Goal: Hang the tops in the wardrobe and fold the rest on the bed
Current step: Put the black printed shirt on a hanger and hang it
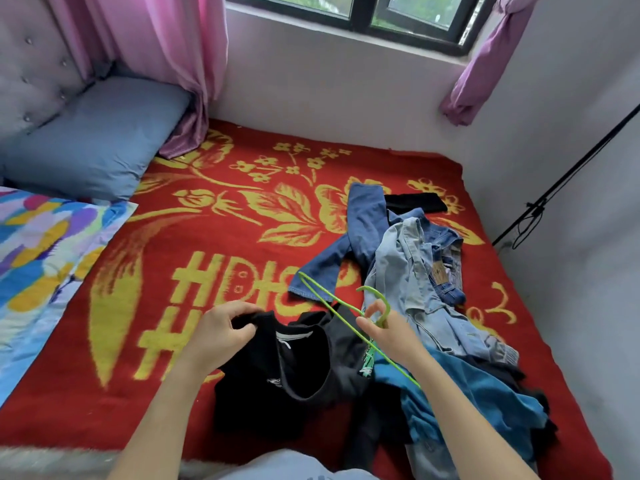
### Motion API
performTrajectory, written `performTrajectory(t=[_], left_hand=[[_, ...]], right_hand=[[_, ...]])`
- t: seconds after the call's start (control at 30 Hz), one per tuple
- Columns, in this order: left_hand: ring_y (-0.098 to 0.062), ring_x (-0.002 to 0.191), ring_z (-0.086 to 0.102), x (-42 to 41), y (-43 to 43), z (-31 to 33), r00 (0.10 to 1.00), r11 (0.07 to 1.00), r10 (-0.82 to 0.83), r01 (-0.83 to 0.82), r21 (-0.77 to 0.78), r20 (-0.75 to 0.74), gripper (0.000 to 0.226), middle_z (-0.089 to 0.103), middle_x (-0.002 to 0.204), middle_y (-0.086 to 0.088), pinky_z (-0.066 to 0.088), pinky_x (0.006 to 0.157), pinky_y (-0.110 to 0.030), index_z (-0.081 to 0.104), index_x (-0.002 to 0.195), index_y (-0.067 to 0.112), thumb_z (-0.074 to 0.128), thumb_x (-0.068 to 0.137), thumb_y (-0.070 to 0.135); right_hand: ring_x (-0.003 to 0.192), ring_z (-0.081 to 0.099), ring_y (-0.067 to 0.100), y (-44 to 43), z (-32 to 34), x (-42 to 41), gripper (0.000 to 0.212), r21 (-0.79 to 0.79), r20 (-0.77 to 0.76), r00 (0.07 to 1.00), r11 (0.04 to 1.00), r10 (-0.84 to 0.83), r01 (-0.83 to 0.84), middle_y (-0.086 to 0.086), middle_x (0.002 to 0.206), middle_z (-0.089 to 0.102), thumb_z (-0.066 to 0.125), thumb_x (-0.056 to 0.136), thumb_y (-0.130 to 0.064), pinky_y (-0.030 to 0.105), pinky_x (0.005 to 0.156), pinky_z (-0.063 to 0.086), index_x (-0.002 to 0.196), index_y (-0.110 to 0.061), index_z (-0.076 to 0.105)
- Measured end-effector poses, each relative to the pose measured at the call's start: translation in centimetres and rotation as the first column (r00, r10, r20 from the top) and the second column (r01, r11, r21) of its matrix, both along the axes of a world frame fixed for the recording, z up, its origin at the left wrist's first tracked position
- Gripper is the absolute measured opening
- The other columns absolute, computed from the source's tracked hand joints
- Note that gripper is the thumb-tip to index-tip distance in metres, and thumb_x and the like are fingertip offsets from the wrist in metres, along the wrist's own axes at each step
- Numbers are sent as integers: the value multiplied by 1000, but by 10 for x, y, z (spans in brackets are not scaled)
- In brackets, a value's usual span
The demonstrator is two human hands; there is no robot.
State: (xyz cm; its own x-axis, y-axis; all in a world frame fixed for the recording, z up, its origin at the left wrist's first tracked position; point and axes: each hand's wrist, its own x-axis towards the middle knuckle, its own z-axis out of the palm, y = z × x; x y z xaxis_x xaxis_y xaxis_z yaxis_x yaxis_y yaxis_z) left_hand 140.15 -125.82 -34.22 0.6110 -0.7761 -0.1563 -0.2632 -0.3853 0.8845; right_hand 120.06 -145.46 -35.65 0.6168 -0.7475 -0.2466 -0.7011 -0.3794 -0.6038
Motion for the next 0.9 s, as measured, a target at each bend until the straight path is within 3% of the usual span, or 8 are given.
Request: performTrajectory(t=[0.1, 0.17, 0.27, 0.37, 0.47, 0.63, 0.8, 0.9], left_hand=[[-5, 89, 62, 2, 3, -3, 1000, 999, -14, 15, 38, -18, 29, 67, 93, 10, 49, 70, -18, 69, 89, 26, 60, 82, -1], [-8, 85, 63, 3, 6, -3, 998, 1000, 3, -1, 23, -59, 31, 67, 91, 7, 48, 65, -18, 68, 85, 28, 60, 82, -2], [-9, 82, 64, 3, 10, -4, 994, 1000, 25, -25, -4, -107, 31, 67, 90, 5, 49, 60, -16, 68, 83, 28, 62, 84, -2], [-9, 80, 65, 4, 12, -5, 992, 999, 50, -52, -14, -120, 29, 68, 89, 5, 50, 59, -15, 69, 83, 27, 62, 85, -1], [-10, 80, 65, 2, 11, -5, 991, 998, 52, -54, -13, -122, 27, 67, 89, 5, 50, 57, -16, 68, 83, 26, 61, 86, -1], [-9, 78, 65, -1, 8, -6, 994, 999, 39, -39, -4, -102, 27, 67, 88, 3, 51, 57, -18, 69, 83, 24, 61, 85, -2], [-11, 84, 60, 0, 7, -3, 994, 1000, -16, 14, -28, -105, 28, 64, 90, 0, 48, 62, -18, 71, 83, 23, 61, 84, -3], [-4, 91, 54, 1, 7, -1, 997, 997, -77, 77, -9, -11, 41, 67, 85, 10, 44, 74, -20, 69, 78, 40, 64, 83, -1]], right_hand=[[52, 48, 13, -10, 20, -7, 14, -185, -94, 995, 982, 24, -41, -4, 44, 34, 58, 90, -38, 28, 50, 30, 92, -29, 47], [57, 55, 13, -11, 30, -10, 16, -295, -175, 984, 953, 18, -70, -6, 43, 35, 57, 89, -44, 25, 45, 27, 80, -33, 50], [49, 40, 16, -10, 40, -16, 45, -436, -249, 969, 892, 5, -117, -8, 42, 31, 50, 87, -56, 22, 42, 20, 53, -34, 32], [37, 29, 17, -10, 42, -21, 49, -526, -131, 989, 841, 66, -125, -8, 35, 17, 32, 79, -64, 19, 38, 12, 45, -31, 16], [32, 21, 14, -9, 42, -23, 50, -508, -89, 988, 847, 128, -156, -9, 35, 11, 41, 78, -55, 12, 36, 8, 48, -32, 9], [36, 27, 12, -9, 42, -23, 63, -363, 205, 975, 932, 85, -5, -3, 33, 26, 66, 86, -28, 26, 46, 20, 34, -24, 30], [37, 31, 10, -6, 38, -21, 64, -168, 336, 942, 984, -7, 67, -7, 32, 31, 65, 86, -13, 30, 51, 21, 37, -26, 26], [39, 25, 10, -5, 37, -23, 56, -23, 398, 913, 994, -92, 110, -8, 35, 27, 63, 87, -10, 26, 48, 22, 40, -16, 32]])
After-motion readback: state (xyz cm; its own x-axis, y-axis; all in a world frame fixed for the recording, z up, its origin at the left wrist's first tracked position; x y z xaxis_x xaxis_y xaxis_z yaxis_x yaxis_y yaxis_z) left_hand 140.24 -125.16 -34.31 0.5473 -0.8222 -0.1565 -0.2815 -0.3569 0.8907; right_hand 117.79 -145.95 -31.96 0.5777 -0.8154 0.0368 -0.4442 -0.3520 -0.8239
